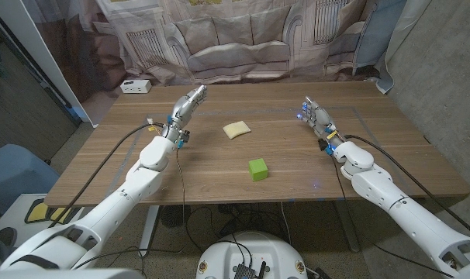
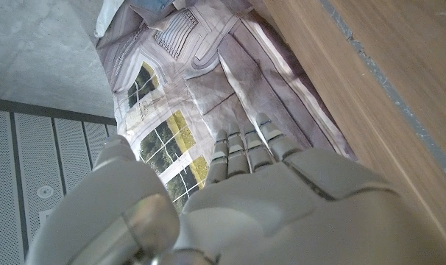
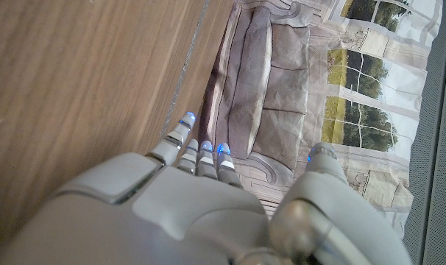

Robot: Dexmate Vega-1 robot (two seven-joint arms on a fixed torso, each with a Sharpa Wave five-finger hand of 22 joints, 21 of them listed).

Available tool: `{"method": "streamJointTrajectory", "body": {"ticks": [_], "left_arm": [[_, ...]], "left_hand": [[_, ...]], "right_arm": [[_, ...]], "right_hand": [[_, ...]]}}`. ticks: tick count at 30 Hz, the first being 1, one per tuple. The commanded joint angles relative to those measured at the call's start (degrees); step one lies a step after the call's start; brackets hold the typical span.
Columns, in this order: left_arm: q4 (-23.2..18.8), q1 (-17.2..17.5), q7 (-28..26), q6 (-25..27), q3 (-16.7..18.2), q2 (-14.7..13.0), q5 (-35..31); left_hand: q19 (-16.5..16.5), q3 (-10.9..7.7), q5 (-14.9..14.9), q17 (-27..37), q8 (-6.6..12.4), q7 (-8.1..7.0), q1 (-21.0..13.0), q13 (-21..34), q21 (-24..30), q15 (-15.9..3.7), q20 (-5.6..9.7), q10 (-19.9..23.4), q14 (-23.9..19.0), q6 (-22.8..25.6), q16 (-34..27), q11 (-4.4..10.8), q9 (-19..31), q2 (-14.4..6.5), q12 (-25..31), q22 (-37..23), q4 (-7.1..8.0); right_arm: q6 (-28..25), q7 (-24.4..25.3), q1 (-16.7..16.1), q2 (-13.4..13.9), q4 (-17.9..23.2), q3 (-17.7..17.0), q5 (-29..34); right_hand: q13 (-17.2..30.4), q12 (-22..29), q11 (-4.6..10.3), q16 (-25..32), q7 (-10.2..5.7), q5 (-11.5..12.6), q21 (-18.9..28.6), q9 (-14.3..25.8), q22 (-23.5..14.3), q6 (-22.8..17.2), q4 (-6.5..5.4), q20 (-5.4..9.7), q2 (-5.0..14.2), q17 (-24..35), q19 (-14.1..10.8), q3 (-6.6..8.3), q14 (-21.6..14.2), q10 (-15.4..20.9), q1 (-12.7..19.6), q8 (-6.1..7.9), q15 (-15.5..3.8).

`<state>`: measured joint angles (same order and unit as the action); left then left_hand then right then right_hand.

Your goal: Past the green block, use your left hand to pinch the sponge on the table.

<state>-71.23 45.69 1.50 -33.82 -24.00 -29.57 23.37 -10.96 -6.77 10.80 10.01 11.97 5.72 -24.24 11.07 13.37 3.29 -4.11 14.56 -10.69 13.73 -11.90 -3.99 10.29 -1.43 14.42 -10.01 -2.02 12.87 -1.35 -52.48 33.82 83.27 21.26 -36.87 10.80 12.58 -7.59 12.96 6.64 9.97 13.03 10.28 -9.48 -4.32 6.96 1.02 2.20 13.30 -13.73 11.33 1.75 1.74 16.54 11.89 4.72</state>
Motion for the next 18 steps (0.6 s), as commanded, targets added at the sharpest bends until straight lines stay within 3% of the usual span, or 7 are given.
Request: {"method": "streamJointTrajectory", "body": {"ticks": [1, 8, 18], "left_arm": [[-7.29, 3.60, -3.51, 0.83, 1.39, -2.88, -3.09], [-6.13, 2.71, -0.69, -1.63, 1.25, -3.11, -2.55], [-9.06, 1.20, -2.55, 2.26, 0.62, -3.91, -6.36]], "left_hand": [[-0.92, -0.20, -0.14, 0.16, 0.52, -0.24, -1.06, 0.25, 0.14, -0.24, -0.07, 1.08, -1.05, 1.06, -0.43, 0.21, 0.11, 0.29, 0.39, -0.18, -0.58], [-1.34, -0.36, -0.24, 0.16, 0.64, -0.23, -1.52, 0.28, 0.08, -0.05, -0.23, 1.80, -1.72, 1.98, -0.40, 0.18, 0.13, 0.27, 0.51, -0.20, -0.97], [-2.00, -0.60, -0.36, 0.18, 0.60, -0.05, -2.00, 0.31, 0.03, -0.04, -0.49, 2.59, -2.57, 2.83, -0.31, 0.59, 0.16, 0.10, 0.58, -0.23, -1.39]], "right_arm": [[0.45, -3.29, -0.42, 1.31, -0.39, -1.04, -2.14], [0.41, -4.48, -1.18, 2.08, 0.48, -1.91, -3.63], [4.65, -6.00, -1.53, 2.44, -1.61, -3.23, -3.10]], "right_hand": [[0.20, 0.26, -0.22, 0.15, 0.08, 0.36, -0.26, 0.28, -0.30, -0.43, 0.06, -0.15, 0.03, 0.03, -0.52, 0.20, -0.54, 0.46, 0.21, 0.19, 0.34], [0.21, 0.40, -0.27, 0.26, 0.06, 0.37, -0.28, 0.29, -0.31, -1.20, 0.09, -0.25, 0.20, -0.05, -0.95, 0.23, -1.02, 1.18, 0.29, 0.35, 0.34], [0.21, 0.48, -0.02, 0.35, 0.05, 0.35, -0.25, 0.29, -0.31, -1.97, 0.14, -0.23, 0.24, -0.15, -1.64, 0.19, -1.56, 1.91, 0.33, 0.44, 0.26]]}}
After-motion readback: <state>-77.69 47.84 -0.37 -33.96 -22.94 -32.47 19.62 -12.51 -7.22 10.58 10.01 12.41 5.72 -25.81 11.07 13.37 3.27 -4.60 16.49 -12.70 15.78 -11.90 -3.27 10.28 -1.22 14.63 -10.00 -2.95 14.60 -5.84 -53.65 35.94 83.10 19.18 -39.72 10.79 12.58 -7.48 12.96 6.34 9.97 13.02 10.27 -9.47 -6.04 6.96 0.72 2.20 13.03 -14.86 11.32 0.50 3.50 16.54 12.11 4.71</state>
